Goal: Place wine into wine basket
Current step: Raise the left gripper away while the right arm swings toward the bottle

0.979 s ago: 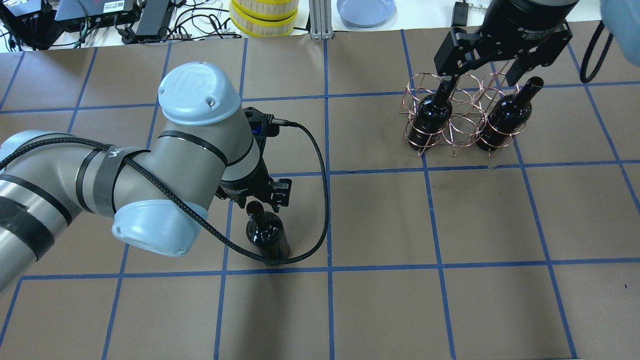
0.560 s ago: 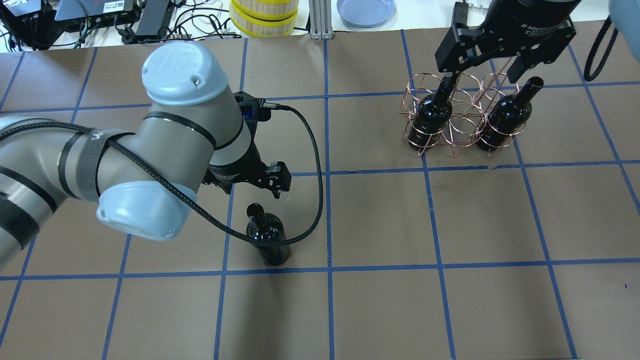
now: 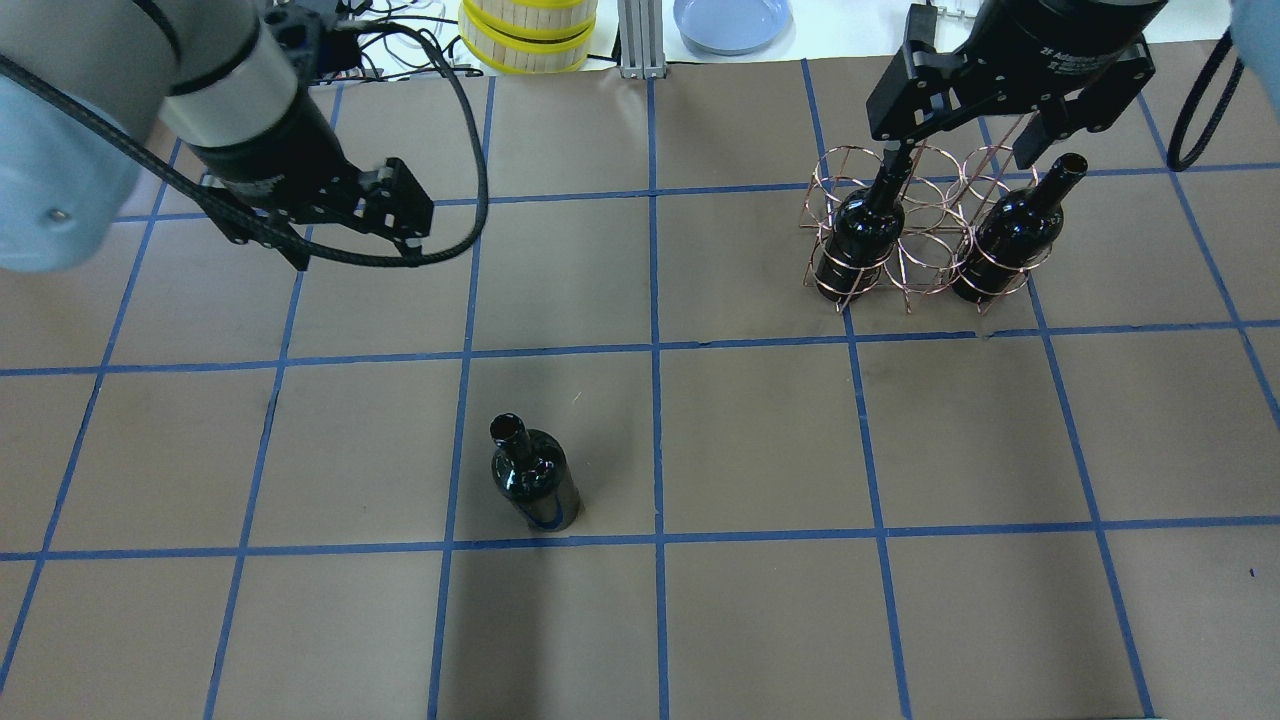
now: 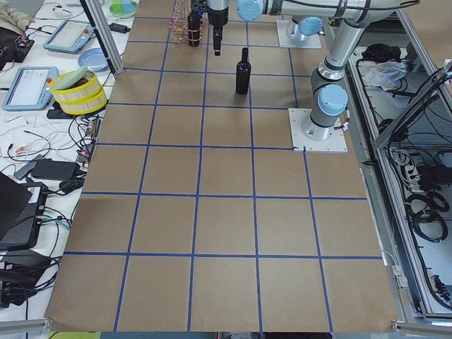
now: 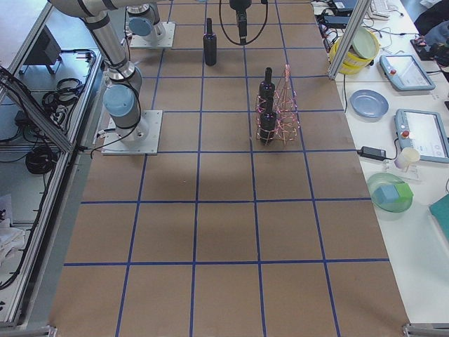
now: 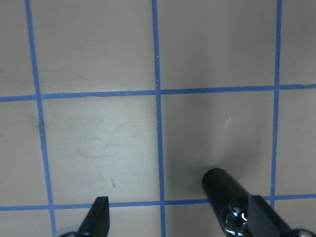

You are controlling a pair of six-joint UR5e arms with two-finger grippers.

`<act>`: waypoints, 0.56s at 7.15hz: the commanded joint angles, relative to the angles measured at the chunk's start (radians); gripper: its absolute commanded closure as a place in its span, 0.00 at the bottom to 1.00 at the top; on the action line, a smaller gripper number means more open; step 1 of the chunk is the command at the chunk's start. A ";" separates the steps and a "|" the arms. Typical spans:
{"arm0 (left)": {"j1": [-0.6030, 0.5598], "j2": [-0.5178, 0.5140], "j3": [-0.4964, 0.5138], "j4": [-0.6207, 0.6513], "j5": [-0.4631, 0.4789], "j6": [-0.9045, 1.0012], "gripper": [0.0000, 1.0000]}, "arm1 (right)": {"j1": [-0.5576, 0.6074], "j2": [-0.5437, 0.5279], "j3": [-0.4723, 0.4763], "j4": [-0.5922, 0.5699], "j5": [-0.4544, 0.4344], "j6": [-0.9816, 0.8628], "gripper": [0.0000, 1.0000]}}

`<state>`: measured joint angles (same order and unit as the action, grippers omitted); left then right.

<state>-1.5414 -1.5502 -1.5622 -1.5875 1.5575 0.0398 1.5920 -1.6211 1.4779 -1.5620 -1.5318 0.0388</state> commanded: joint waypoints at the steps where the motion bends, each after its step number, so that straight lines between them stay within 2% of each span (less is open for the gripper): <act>1: 0.168 0.004 0.092 -0.131 0.006 0.159 0.00 | 0.120 0.012 -0.002 -0.015 -0.005 0.135 0.00; 2: 0.282 0.004 0.103 -0.149 0.013 0.252 0.00 | 0.217 0.059 -0.017 -0.018 -0.007 0.297 0.00; 4: 0.369 0.007 0.106 -0.158 0.015 0.268 0.00 | 0.394 0.165 -0.070 -0.079 -0.005 0.532 0.00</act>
<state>-1.2249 -1.5456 -1.4606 -1.7375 1.5695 0.2878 1.8803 -1.5195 1.4379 -1.6038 -1.5371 0.4299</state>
